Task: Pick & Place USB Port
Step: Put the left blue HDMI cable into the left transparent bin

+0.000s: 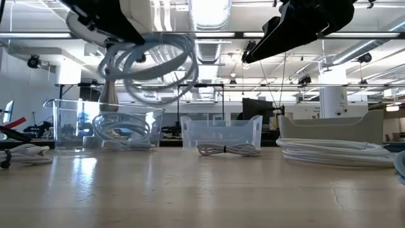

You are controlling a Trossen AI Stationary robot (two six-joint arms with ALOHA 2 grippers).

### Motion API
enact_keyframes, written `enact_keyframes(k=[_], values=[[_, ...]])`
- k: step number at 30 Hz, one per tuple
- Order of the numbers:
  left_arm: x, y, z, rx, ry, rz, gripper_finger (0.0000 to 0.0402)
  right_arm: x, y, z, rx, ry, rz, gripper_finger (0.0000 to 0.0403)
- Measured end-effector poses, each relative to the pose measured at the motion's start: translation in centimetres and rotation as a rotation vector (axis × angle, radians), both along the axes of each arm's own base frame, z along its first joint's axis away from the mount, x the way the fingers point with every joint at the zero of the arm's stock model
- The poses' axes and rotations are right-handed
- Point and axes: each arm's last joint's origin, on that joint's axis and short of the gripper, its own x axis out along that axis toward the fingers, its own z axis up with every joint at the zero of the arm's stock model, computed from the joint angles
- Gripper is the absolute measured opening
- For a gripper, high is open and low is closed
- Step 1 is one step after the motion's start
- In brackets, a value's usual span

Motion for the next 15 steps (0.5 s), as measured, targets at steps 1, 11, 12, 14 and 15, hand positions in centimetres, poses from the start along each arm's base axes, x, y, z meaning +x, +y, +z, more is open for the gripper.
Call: enact_keyframes(k=[1, 11, 12, 14, 15], values=[[-0.3, 0.3, 0.4, 0.027, -0.023, 0.039, 0.0046, 0.0, 0.0, 0.0, 0.000, 0.000, 0.000, 0.0235], [-2.6, 3.1, 2.3, 0.167, -0.121, 0.310, 0.0046, 0.0, 0.0, 0.0, 0.012, -0.001, -0.009, 0.0235], [-2.7, 3.4, 2.3, 0.168, -0.126, 0.334, 0.0046, 0.0, 0.0, 0.0, 0.012, -0.001, -0.009, 0.0235], [-2.8, 3.9, 2.0, 0.176, -0.118, 0.368, 0.0046, 0.0, 0.0, 0.0, 0.012, -0.001, -0.009, 0.0235], [-2.8, 4.1, 1.9, 0.182, -0.109, 0.384, 0.0046, 0.0, 0.0, 0.0, 0.012, 0.000, -0.009, 0.0235]])
